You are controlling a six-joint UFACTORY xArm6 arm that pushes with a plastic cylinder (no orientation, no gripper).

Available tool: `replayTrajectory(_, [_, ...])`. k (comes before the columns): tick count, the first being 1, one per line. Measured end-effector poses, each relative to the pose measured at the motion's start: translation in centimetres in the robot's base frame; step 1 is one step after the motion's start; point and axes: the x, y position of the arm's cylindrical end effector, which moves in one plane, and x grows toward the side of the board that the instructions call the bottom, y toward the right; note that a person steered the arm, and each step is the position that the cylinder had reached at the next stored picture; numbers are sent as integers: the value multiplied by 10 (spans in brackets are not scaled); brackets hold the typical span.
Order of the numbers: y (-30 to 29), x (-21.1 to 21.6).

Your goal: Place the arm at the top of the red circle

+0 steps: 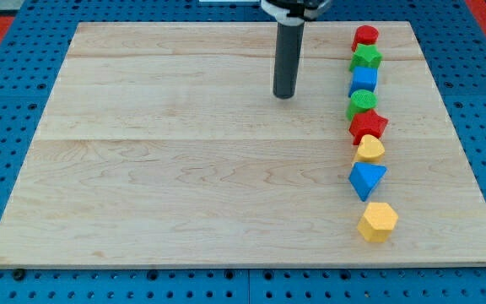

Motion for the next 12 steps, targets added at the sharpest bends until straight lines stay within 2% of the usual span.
replayTrajectory(1, [3,-44])
replayTrajectory(2, [13,-107])
replayTrajectory(3, [15,-128])
replayTrajectory(8, [16,-136])
replayTrajectory(9, [55,-147])
replayTrajectory(11, [170,-152])
replayTrajectory(12, [222,-126])
